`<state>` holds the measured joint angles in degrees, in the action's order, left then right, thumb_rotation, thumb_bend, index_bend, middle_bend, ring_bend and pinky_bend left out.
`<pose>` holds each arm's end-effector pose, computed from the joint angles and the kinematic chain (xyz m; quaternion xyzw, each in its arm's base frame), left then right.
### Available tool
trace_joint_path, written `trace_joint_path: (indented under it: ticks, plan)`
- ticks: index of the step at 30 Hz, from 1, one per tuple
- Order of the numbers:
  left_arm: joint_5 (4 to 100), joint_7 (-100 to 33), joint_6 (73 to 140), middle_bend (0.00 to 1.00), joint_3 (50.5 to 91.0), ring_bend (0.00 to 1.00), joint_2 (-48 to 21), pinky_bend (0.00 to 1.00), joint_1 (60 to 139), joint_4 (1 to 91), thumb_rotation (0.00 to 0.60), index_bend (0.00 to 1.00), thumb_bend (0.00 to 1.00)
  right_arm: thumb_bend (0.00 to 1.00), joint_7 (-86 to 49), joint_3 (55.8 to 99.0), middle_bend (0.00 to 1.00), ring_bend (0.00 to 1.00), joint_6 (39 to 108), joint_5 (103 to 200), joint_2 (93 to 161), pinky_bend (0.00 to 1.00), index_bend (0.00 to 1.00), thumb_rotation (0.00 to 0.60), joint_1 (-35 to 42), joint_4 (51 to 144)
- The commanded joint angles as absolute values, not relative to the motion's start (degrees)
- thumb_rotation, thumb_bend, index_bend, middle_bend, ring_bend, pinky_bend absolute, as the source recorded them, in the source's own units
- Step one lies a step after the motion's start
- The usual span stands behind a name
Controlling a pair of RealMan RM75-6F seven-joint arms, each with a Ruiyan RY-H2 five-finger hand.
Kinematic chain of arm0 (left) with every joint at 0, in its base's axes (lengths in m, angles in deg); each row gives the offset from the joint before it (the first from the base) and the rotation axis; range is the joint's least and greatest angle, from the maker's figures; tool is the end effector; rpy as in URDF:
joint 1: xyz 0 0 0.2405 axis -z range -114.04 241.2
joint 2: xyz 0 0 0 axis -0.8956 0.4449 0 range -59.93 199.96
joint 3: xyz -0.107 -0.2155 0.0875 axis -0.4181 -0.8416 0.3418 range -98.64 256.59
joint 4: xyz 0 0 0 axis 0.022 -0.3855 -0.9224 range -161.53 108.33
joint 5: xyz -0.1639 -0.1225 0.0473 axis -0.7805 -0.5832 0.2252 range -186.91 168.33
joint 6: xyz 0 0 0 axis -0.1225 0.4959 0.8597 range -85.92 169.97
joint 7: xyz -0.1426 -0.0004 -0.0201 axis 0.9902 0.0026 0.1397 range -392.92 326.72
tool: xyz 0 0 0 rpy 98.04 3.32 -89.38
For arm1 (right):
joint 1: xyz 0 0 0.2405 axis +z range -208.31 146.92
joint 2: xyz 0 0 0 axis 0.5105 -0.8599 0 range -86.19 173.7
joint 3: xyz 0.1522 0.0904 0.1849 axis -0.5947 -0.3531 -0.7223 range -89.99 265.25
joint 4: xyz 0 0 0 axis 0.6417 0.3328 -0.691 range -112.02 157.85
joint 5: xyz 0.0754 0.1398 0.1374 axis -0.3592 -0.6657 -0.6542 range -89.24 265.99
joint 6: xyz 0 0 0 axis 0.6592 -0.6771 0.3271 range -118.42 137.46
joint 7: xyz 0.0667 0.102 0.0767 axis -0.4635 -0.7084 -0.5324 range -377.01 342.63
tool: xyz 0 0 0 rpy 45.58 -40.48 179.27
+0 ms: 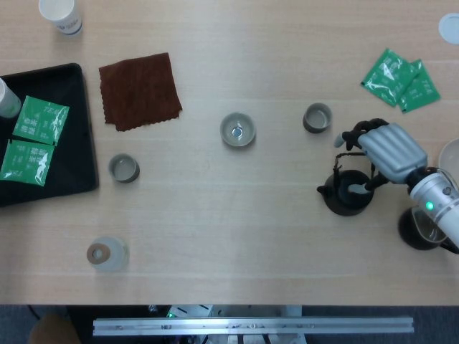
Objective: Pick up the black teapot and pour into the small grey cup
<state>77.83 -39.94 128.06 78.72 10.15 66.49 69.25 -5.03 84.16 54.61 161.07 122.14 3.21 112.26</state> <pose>-0.3104 0.1604 0.1721 -0.6236 -0.3609 -0.3345 0.6074 -0.2219 -0.2889 0.0003 0.7894 -0.4227 0.2631 0.3590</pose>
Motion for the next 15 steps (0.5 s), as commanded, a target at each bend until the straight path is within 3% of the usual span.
trace_joint_path:
  ticks: [1, 15]
  plan:
    - [77.8, -40.0, 128.1, 0.22, 78.7, 0.17, 10.2, 0.08, 66.5, 69.3, 0.6, 0.21, 0.29, 0.0, -4.7, 84.4, 0.42, 0.23, 54.4, 160.7, 122.5, 0.23, 0.31, 0.502, 3.5, 111.9]
    - [77.8, -39.7, 128.7, 0.22, 78.5, 0.17, 10.3, 0.08, 66.2, 69.4, 0.6, 0.21, 0.29, 0.0, -5.8, 85.5, 0.47, 0.29, 54.1, 159.2, 121.6, 0.23, 0.37, 0.504, 3.9, 113.3]
